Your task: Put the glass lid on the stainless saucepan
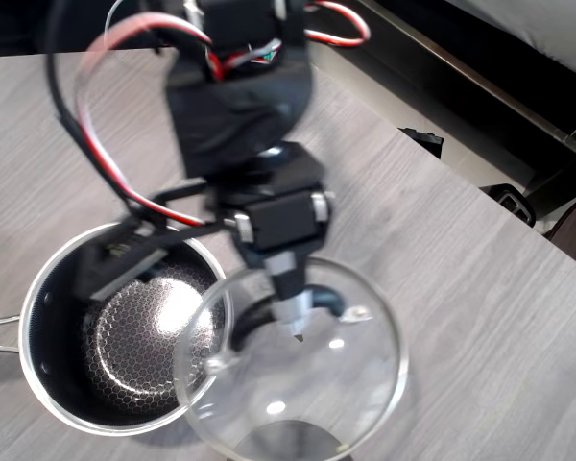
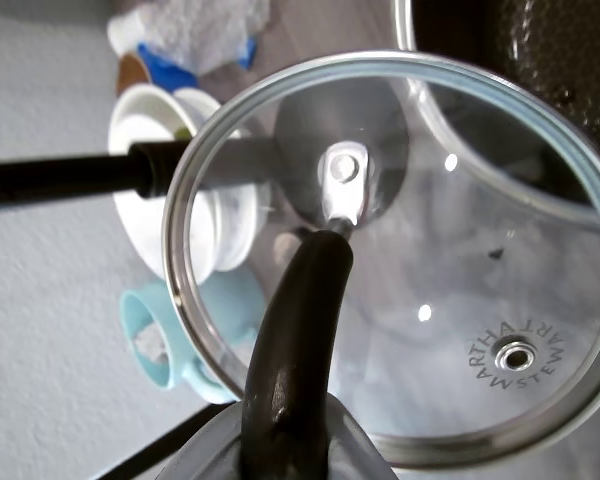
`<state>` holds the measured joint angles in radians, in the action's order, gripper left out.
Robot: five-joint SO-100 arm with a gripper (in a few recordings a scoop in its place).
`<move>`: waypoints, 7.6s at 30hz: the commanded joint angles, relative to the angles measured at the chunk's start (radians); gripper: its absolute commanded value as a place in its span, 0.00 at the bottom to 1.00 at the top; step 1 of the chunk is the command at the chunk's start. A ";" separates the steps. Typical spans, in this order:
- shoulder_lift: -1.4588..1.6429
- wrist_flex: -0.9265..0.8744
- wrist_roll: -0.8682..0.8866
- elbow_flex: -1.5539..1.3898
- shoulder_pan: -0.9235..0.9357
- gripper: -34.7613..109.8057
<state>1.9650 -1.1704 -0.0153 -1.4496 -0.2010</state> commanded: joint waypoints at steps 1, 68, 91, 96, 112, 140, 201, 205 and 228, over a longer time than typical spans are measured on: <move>0.129 -0.002 -0.025 0.089 0.087 0.24; -0.615 -0.563 -0.034 0.776 0.456 0.24; -0.655 -0.549 -0.029 0.769 0.428 0.24; -0.638 -0.575 -0.034 0.776 0.428 0.36; -0.334 -0.618 -0.032 0.640 0.377 0.37; 1.371 -0.038 0.054 -1.536 0.020 0.24; 1.371 -0.072 0.072 -1.643 0.087 0.24; 1.371 -0.072 0.072 -1.643 0.087 0.24; 1.371 -0.072 0.072 -1.643 0.087 0.24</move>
<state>3.3073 -1.2364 0.0583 -3.0833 -0.1197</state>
